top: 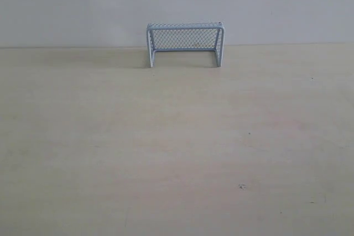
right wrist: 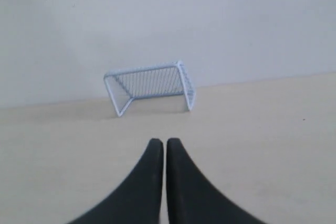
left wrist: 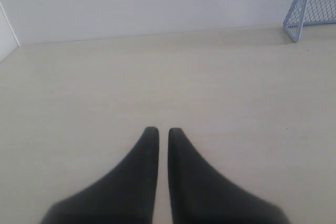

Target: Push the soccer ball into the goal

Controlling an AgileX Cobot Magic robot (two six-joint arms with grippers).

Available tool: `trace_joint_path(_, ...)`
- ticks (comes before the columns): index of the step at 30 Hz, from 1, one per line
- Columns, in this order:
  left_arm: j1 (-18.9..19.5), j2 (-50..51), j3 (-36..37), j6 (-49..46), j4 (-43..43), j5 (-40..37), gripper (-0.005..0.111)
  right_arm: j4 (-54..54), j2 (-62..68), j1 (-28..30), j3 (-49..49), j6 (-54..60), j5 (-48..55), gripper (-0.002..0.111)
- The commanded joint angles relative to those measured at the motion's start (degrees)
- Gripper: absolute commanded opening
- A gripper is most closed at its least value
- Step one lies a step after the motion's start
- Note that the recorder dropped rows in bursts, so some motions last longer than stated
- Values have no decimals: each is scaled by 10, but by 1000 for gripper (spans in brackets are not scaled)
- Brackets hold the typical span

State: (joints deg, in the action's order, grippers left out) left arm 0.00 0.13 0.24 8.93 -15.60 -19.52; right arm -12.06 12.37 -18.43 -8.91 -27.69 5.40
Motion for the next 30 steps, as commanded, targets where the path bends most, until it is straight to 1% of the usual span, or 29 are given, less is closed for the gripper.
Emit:
trace_joint_path(1,1,-1,-2,5,-2,2,6,0,-71,48,30,-27,-2,0)
trace_joint_path(6,1,-1,-2,5,-2,2,6,13,-124,90,52,-30,-3,0)
trace_joint_path(11,1,-1,-2,5,-2,2,6,16,-124,126,56,-39,1,0)
trace_joint_path(18,1,-1,-2,5,-2,2,6,22,-124,126,56,-53,2,0)
trace_joint_path(27,1,-1,-2,5,-2,2,6,117,-124,126,57,-53,3,0)
trace_joint_path(30,1,-1,-2,5,-2,2,6,117,-124,126,81,-41,-11,0)
